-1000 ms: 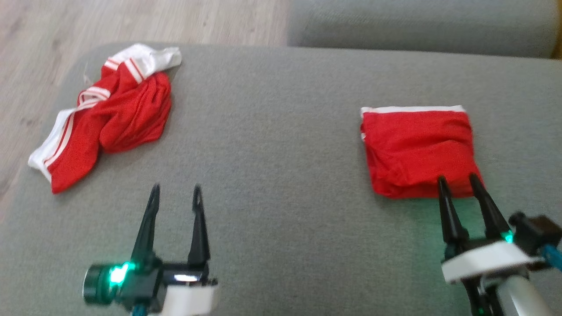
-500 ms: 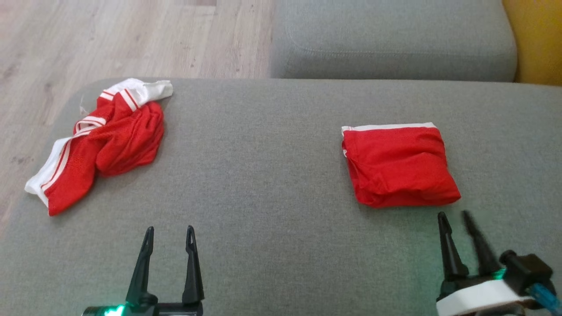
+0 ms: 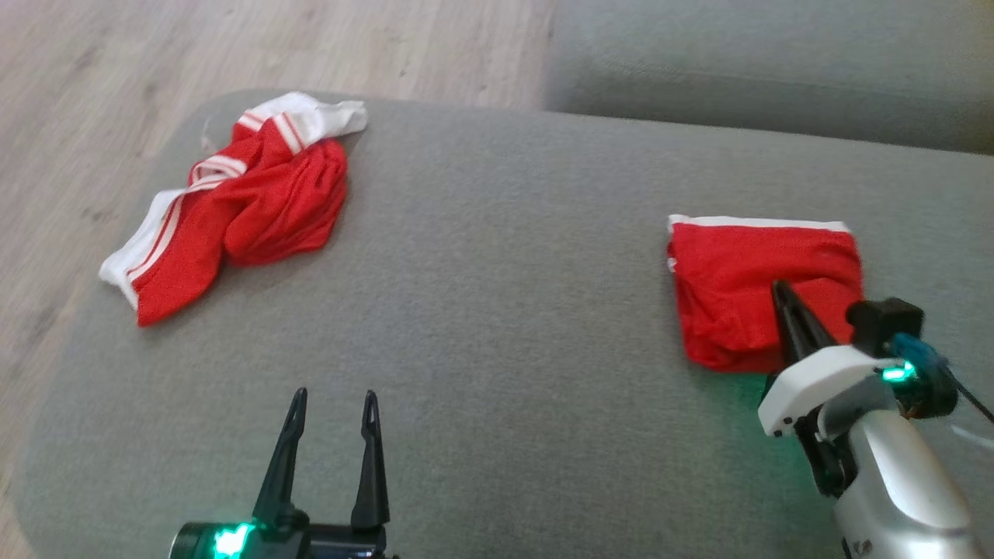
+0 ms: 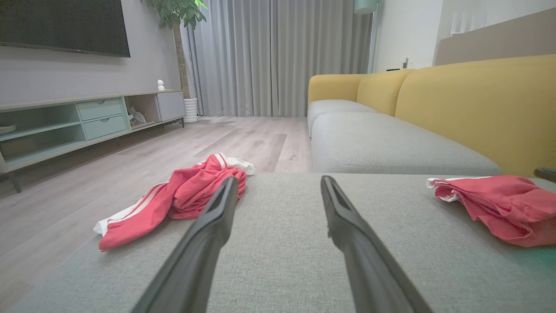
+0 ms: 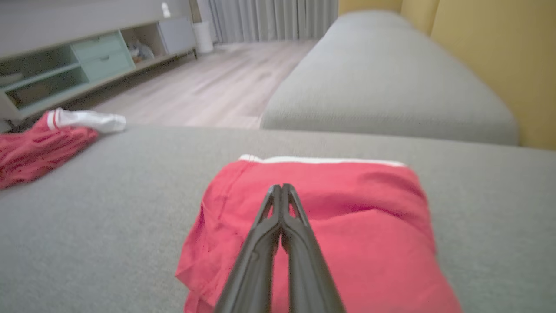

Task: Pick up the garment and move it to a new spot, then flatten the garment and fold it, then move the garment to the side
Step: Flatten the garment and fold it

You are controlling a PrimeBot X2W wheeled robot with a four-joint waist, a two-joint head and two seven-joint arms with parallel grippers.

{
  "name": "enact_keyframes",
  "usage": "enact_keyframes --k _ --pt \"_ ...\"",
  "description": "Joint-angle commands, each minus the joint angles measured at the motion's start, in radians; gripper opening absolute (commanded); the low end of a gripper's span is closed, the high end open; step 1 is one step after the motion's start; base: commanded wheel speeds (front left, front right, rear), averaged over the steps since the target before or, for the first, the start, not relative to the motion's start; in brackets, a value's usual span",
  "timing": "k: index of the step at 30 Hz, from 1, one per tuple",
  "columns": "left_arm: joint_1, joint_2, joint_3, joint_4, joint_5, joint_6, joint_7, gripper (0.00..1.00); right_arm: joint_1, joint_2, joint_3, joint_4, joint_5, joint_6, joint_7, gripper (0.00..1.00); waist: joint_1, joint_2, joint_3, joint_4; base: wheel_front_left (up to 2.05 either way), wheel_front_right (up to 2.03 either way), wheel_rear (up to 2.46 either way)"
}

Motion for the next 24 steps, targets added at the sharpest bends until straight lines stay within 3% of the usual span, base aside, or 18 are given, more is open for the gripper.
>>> enact_keyframes --k 1,7,16,17,18,19,24 --pt "-0.052 -0.002 0.022 -0.027 -0.008 0.003 -0.004 1.0 -0.025 -0.013 0.028 0.015 -0.003 -0.001 0.019 0.0 -0.0001 0.0 0.02 0.027 0.0 0.0 0.0" --pt "-0.068 -0.002 0.006 -0.015 -0.019 0.014 -0.004 1.0 -0.063 0.015 0.1 0.151 0.036 -0.001 0.009 0.0 -0.0001 0.0 0.038 0.058 0.0 0.0 0.0" --pt "-0.08 -0.002 -0.002 -0.02 -0.03 0.026 -0.004 1.0 -0.012 0.044 0.339 0.105 0.206 -0.001 -0.061 0.0 -0.0001 0.0 0.052 -0.002 0.0 0.0 0.0" --pt "-0.082 -0.002 0.0 -0.021 -0.03 0.028 -0.004 1.0 -0.009 0.039 0.348 0.088 0.219 -0.001 -0.078 0.2 -0.0001 0.0 0.052 -0.013 0.0 0.0 0.0" --pt "-0.083 -0.002 0.009 -0.023 -0.029 0.033 -0.004 1.0 0.0 0.025 0.361 0.053 0.232 -0.001 -0.102 0.85 -0.0001 0.0 0.048 -0.041 0.0 0.0 0.0" --pt "-0.083 -0.002 0.015 -0.022 -0.027 0.036 -0.004 1.0 0.006 0.015 0.367 0.031 0.232 -0.001 -0.112 1.0 -0.0001 0.0 0.045 -0.055 0.0 0.0 0.0" --pt "-0.078 -0.002 0.04 -0.016 -0.021 0.037 -0.004 1.0 0.068 -0.034 0.297 -0.12 0.194 -0.001 -0.133 1.0 -0.0001 0.0 0.02 -0.123 0.0 0.0 0.0"
